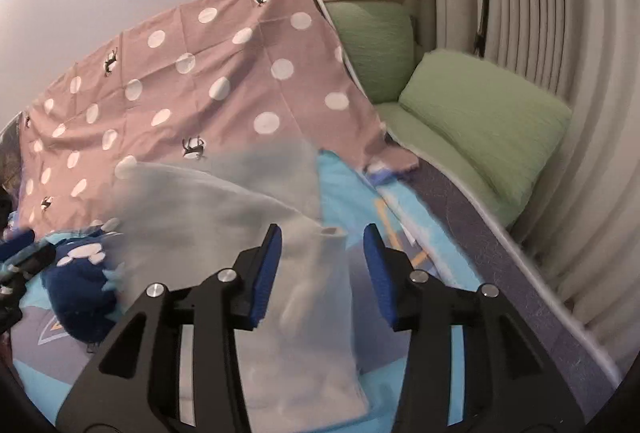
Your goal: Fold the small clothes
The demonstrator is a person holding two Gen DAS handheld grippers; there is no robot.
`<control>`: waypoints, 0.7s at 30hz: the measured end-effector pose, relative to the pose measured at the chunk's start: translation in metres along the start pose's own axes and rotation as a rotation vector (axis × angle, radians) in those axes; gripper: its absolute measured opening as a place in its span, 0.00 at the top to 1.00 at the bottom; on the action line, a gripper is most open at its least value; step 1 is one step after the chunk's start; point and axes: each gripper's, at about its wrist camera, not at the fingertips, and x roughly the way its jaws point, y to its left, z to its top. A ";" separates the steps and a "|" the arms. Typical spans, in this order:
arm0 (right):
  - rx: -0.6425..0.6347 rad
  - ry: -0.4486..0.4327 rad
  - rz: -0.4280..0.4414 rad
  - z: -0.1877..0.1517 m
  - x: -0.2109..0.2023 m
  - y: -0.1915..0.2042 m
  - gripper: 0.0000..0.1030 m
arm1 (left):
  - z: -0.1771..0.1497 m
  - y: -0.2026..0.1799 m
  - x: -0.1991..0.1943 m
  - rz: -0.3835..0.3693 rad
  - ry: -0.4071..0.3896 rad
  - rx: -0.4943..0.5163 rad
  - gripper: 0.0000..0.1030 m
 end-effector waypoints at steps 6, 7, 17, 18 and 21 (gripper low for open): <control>-0.089 0.075 0.196 -0.082 -0.035 0.002 0.54 | -0.073 0.030 0.013 -0.037 0.119 -0.025 0.36; -0.118 0.078 0.206 -0.096 -0.051 0.004 0.52 | -0.087 0.034 0.005 -0.065 0.133 -0.055 0.34; -0.124 -0.099 0.187 -0.164 -0.239 0.026 0.12 | -0.152 -0.011 -0.142 -0.235 -0.066 -0.053 0.02; -0.106 -0.117 0.200 -0.170 -0.256 0.025 0.11 | -0.160 -0.018 -0.163 -0.239 -0.100 -0.037 0.01; -0.077 -0.184 0.177 -0.185 -0.298 0.025 0.04 | -0.186 -0.030 -0.207 -0.227 -0.161 -0.024 0.01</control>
